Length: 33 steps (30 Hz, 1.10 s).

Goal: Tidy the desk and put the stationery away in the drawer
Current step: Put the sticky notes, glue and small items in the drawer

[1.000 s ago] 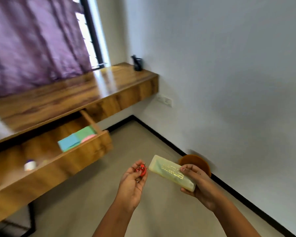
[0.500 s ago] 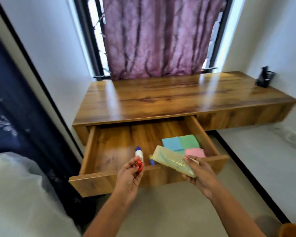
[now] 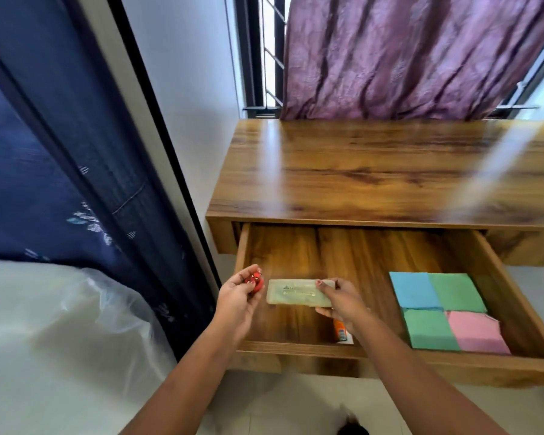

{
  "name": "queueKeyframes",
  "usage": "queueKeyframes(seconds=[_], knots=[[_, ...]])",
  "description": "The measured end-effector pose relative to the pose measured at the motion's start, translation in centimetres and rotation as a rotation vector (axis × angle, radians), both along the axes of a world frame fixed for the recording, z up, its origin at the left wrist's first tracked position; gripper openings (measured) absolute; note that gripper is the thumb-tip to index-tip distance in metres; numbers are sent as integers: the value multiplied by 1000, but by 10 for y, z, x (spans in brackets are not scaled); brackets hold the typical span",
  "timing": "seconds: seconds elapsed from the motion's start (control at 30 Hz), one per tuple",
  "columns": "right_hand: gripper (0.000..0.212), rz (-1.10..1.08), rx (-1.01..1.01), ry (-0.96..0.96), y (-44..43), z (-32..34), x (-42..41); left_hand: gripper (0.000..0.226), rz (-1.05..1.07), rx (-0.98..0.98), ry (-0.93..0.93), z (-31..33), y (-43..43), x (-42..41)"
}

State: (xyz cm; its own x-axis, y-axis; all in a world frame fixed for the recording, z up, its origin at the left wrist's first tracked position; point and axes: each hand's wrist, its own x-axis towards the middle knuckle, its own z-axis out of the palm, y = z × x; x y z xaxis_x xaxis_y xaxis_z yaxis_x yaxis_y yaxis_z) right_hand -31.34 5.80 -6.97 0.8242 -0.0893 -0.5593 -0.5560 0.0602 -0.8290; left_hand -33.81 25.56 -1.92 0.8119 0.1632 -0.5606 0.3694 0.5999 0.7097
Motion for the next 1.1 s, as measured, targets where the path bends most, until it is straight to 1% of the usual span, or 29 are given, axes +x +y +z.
queueKeyframes(seconds=[0.17, 0.33, 0.47, 0.57, 0.7, 0.87, 0.93, 0.97, 1.0, 1.03, 1.1], knots=[[22, 40, -62, 44, 19, -31, 19, 30, 30, -38, 39, -8, 2, 19], [33, 117, -119, 74, 24, -50, 23, 31, 8, -32, 80, -19, -3, 32], [40, 221, -261, 32, 24, -53, 24, 31, 7, -34, 110, -28, -7, 40], [37, 271, -354, -9, 23, -51, 25, 31, 4, -36, 117, -30, -9, 41], [33, 323, -488, -114, 26, -48, 28, 31, -4, -29, 122, -33, -11, 46], [35, 403, -661, -121, 27, -43, 29, 31, -28, -23, 121, -36, -19, 46], [34, 392, -783, -168, 28, -37, 28, 31, -37, -25, 112, -36, -24, 46], [32, 361, -810, -212, 27, -31, 28, 31, -45, -23, 104, -35, -28, 46], [29, 324, -795, -245, 26, -25, 28, 32, -59, -20, 94, -33, -33, 46], [25, 260, -690, -236, 23, -19, 30, 32, -83, -13, 85, -31, -39, 48], [22, 109, -273, -86, 16, -1, 34, 32, -147, -10, 54, -27, -55, 52]])
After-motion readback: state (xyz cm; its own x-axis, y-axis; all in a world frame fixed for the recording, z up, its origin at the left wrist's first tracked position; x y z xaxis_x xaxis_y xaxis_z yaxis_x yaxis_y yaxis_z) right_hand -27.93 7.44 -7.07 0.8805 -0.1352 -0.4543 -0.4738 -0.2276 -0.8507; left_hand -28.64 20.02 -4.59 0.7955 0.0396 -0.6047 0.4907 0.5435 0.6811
